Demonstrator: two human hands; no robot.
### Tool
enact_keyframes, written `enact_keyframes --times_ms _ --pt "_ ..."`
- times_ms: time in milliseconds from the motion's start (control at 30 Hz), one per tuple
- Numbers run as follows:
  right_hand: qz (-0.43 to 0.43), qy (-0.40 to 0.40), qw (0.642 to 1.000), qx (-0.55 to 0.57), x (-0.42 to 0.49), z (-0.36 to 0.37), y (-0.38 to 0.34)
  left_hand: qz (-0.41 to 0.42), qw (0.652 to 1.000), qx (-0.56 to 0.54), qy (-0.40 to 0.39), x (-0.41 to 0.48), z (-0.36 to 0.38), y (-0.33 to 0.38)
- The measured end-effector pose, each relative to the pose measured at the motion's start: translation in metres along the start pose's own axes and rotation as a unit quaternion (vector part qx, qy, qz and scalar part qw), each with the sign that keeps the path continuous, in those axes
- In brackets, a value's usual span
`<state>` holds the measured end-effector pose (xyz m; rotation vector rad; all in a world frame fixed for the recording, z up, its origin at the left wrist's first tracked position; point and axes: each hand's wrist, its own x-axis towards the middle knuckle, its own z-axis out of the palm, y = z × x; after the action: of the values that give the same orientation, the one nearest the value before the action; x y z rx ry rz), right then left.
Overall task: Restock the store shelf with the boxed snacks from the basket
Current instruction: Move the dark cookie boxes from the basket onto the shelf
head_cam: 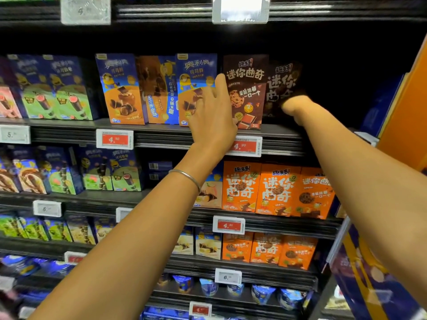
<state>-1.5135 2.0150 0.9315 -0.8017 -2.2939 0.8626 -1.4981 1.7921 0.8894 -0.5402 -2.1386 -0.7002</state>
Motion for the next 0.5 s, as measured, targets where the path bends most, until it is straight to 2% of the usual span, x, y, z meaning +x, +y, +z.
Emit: enact_keyframes --times_ms 133,233,367,500 --pt "0.02 0.021 0.991 0.132 -0.01 -0.006 -0.003 0.009 0.999 -0.047 -0.012 0.0 -0.003 -0.003" --pt "0.006 0.081 0.97 0.229 -0.034 -0.016 0.002 0.008 0.99 -0.136 -0.034 -0.006 -0.01 -0.012" --pt "-0.084 0.132 0.942 0.298 -0.1 -0.023 0.013 -0.013 0.955 -0.296 -0.019 -0.028 -0.034 -0.032" --pt "-0.192 0.109 0.898 0.38 -0.175 -0.014 0.015 0.017 0.941 -0.335 0.046 -0.064 -0.056 -0.062"
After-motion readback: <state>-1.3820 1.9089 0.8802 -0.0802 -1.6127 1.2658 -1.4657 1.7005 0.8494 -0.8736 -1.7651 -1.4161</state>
